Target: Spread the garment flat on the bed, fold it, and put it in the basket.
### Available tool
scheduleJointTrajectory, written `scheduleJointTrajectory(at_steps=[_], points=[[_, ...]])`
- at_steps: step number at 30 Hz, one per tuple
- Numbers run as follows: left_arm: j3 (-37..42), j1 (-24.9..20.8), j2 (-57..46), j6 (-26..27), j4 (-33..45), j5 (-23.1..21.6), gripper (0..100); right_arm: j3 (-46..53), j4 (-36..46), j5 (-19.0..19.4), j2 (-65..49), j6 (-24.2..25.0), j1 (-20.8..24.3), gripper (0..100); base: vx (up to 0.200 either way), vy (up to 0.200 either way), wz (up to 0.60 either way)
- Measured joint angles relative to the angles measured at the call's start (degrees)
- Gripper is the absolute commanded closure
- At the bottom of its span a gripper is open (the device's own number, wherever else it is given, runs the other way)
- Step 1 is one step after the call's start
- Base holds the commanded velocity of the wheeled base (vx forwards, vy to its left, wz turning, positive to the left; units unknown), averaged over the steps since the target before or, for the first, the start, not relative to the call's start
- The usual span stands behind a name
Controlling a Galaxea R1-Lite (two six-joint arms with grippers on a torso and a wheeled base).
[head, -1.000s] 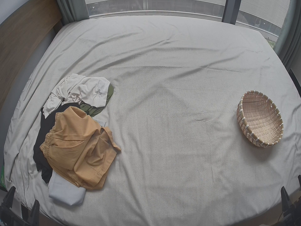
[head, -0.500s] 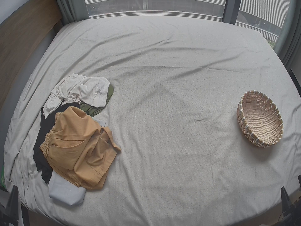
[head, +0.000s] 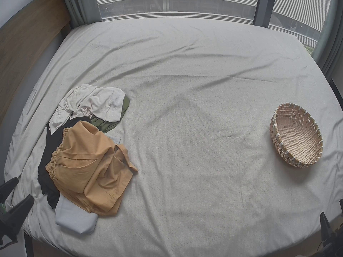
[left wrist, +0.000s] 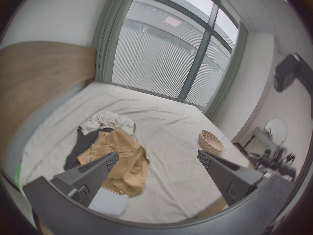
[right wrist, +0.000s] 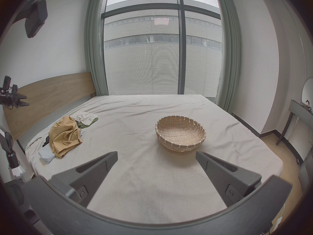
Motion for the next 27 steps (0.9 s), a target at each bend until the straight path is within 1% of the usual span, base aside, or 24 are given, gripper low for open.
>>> scheduleJointTrajectory(at_steps=[3,6,9,12,14,21,27], points=[[-0.9,-1.0,2.6,-5.2,-0.1,-2.5,0,0.0,0.0,0.0,0.0,0.0,0.0,0,0.000,0.000,0.00],[-1.2,-1.5,5.1,-11.4,-0.4,-3.7,0,0.0,0.0,0.0,0.0,0.0,0.0,0,0.000,0.000,0.00],[-0.9,-1.7,7.7,-15.7,-1.5,-4.5,0,0.0,0.0,0.0,0.0,0.0,0.0,0,0.000,0.000,0.00],[0.2,-1.8,10.8,-17.4,-4.6,-5.8,0,0.0,0.0,0.0,0.0,0.0,0.0,0,0.000,0.000,0.00],[1.6,-1.5,14.0,-18.5,-9.1,-6.8,0,0.0,0.0,0.0,0.0,0.0,0.0,0,0.000,0.000,0.00],[5.5,-0.2,22.7,-20.0,-17.8,-8.3,0,0.0,0.0,0.0,0.0,0.0,0.0,0,0.000,0.000,0.00],[7.9,3.4,29.9,-20.2,-22.1,-11.8,0,0.0,0.0,0.0,0.0,0.0,0.0,0,0.000,0.000,0.00]])
